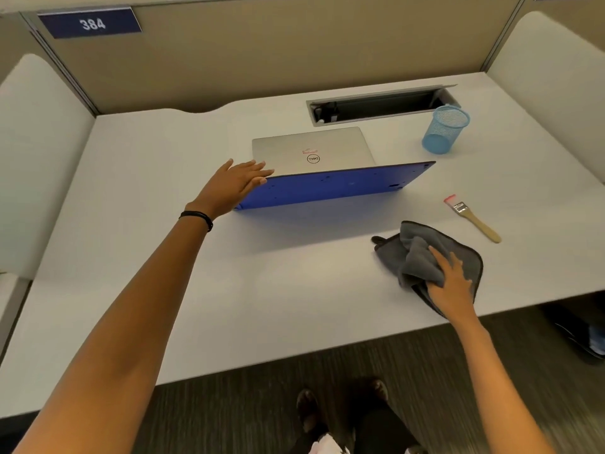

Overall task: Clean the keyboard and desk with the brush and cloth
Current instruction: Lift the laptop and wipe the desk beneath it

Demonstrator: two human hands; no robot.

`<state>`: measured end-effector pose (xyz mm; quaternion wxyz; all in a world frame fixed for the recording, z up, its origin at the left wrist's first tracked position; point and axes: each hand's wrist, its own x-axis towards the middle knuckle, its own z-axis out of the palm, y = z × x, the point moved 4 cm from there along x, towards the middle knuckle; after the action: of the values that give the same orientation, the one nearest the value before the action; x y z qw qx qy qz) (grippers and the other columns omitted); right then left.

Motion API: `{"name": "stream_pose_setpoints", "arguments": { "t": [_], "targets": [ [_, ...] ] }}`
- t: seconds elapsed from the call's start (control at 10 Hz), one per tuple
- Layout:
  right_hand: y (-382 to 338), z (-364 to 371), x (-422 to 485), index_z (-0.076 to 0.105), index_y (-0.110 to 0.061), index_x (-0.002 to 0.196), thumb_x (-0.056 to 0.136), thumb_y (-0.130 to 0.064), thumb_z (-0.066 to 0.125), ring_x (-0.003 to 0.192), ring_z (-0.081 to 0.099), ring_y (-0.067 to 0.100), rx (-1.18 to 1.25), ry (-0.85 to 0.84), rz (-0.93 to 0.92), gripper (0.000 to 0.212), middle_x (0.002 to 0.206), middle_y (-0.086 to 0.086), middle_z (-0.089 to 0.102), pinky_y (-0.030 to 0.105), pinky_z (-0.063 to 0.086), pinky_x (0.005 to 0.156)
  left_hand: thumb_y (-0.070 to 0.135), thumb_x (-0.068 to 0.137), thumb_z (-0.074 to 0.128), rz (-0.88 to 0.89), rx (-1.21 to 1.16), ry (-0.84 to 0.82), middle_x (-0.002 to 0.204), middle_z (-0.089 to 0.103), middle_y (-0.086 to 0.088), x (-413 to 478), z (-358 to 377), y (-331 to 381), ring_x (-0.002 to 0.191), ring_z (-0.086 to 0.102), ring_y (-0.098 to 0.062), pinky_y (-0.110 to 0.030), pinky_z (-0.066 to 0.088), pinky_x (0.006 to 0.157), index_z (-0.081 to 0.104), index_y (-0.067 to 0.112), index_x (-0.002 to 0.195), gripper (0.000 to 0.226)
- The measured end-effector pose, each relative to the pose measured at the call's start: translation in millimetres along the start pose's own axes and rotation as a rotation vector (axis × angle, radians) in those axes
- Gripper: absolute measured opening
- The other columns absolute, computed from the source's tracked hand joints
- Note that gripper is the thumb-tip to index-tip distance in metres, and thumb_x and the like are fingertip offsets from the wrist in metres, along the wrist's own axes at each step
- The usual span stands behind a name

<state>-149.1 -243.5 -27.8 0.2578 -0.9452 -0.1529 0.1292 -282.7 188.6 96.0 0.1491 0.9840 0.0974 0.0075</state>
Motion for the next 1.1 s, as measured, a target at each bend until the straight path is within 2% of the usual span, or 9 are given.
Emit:
{"name": "stream_pose_setpoints", "arguments": {
  "t": [0.2,0.3,0.5,0.6,0.7,0.8,0.9,1.0,1.1],
  "targets": [
    [-52.3,22.8,2.7,0.016,-0.036,0.145,0.083,-0.043,0.061,0.140,0.013,0.036,-0.076,-0.056,-0.098,0.077,0.152,0.013,0.018,0.068,0.013,0.104,0.046,0.095,0.016,0.001,0.002,0.020,0.151,0.034,0.000,1.9,0.5,-4.1,0.142,0.024,-0.018,-0.038,0.007,0.116,0.040,0.026,0.142,0.057],
    [-98.5,52.0,-5.9,0.018,-0.035,0.145,0.078,-0.052,0.062,0.140,0.011,0.037,-0.154,-0.129,-0.210,0.082,0.152,0.015,0.014,0.065,0.011,0.107,0.046,0.096,0.017,0.006,0.002,0.035,0.150,0.034,-0.001,2.7,1.8,-5.1,0.142,0.025,-0.018,-0.038,0.008,0.116,0.040,0.025,0.142,0.056],
    [-165.8,104.2,-43.9,0.015,-0.032,0.146,0.085,-0.048,0.056,0.142,-0.002,0.037,-0.289,-0.301,-0.456,0.076,0.154,0.016,0.001,0.062,0.000,0.110,0.044,0.097,0.019,0.019,0.006,0.053,0.149,0.037,-0.002,4.9,3.4,-8.4,0.141,0.027,-0.020,-0.040,0.011,0.116,0.042,0.026,0.141,0.053],
    [-192.3,124.7,-71.7,0.010,-0.033,0.147,0.087,-0.038,0.056,0.142,-0.010,0.037,-0.305,-0.410,-0.609,0.076,0.155,0.016,-0.007,0.058,-0.008,0.109,0.045,0.097,0.019,0.019,0.010,0.044,0.149,0.037,-0.001,5.6,3.9,-8.0,0.141,0.028,-0.019,-0.040,0.011,0.116,0.042,0.026,0.141,0.053],
    [-209.5,142.1,-94.0,0.011,-0.033,0.147,0.085,-0.027,0.061,0.141,-0.012,0.035,-0.305,-0.487,-0.730,0.079,0.155,0.017,-0.007,0.058,-0.011,0.109,0.046,0.096,0.019,0.018,0.010,0.047,0.149,0.037,-0.001,4.8,3.8,-7.8,0.140,0.028,-0.019,-0.040,0.012,0.116,0.042,0.026,0.141,0.054],
    [-232.9,154.7,-120.0,0.025,-0.026,0.145,0.088,-0.015,0.057,0.142,-0.002,0.035,-0.253,-0.565,-0.919,0.066,0.154,0.019,0.003,0.056,-0.005,0.113,0.045,0.096,0.019,0.015,0.011,0.047,0.149,0.037,-0.001,3.4,3.4,-6.1,0.141,0.028,-0.019,-0.039,0.012,0.116,0.042,0.025,0.141,0.054],
    [-247.8,154.8,-135.2,0.040,-0.018,0.138,0.091,-0.013,0.054,0.137,0.020,0.039,-0.173,-0.643,-1.058,0.050,0.149,0.022,0.023,0.047,0.005,0.115,0.045,0.096,0.019,0.014,-0.006,0.034,0.149,0.037,-0.001,2.1,4.6,-5.6,0.141,0.028,-0.018,-0.039,0.012,0.116,0.042,0.025,0.141,0.054],
    [-248.8,155.0,-136.1,0.044,-0.019,0.135,0.088,-0.012,0.059,0.124,0.040,0.038,-0.158,-0.697,-1.118,0.050,0.140,0.019,0.038,0.048,0.031,0.108,0.045,0.096,0.020,0.011,-0.030,0.030,0.148,0.038,-0.001,-0.8,5.8,-5.6,0.140,0.029,-0.018,-0.038,0.013,0.116,0.042,0.024,0.141,0.054],
    [-238.5,129.6,-121.2,0.047,-0.026,0.131,0.090,-0.015,0.054,0.112,0.050,0.031,-0.088,-0.681,-1.025,0.043,0.132,0.010,0.044,0.042,0.044,0.093,0.042,0.098,0.027,0.023,-0.097,0.028,0.147,0.040,-0.001,-5.9,5.5,-2.2,0.137,0.035,-0.019,-0.035,0.021,0.113,0.042,0.024,0.141,0.049]
  ]
}}
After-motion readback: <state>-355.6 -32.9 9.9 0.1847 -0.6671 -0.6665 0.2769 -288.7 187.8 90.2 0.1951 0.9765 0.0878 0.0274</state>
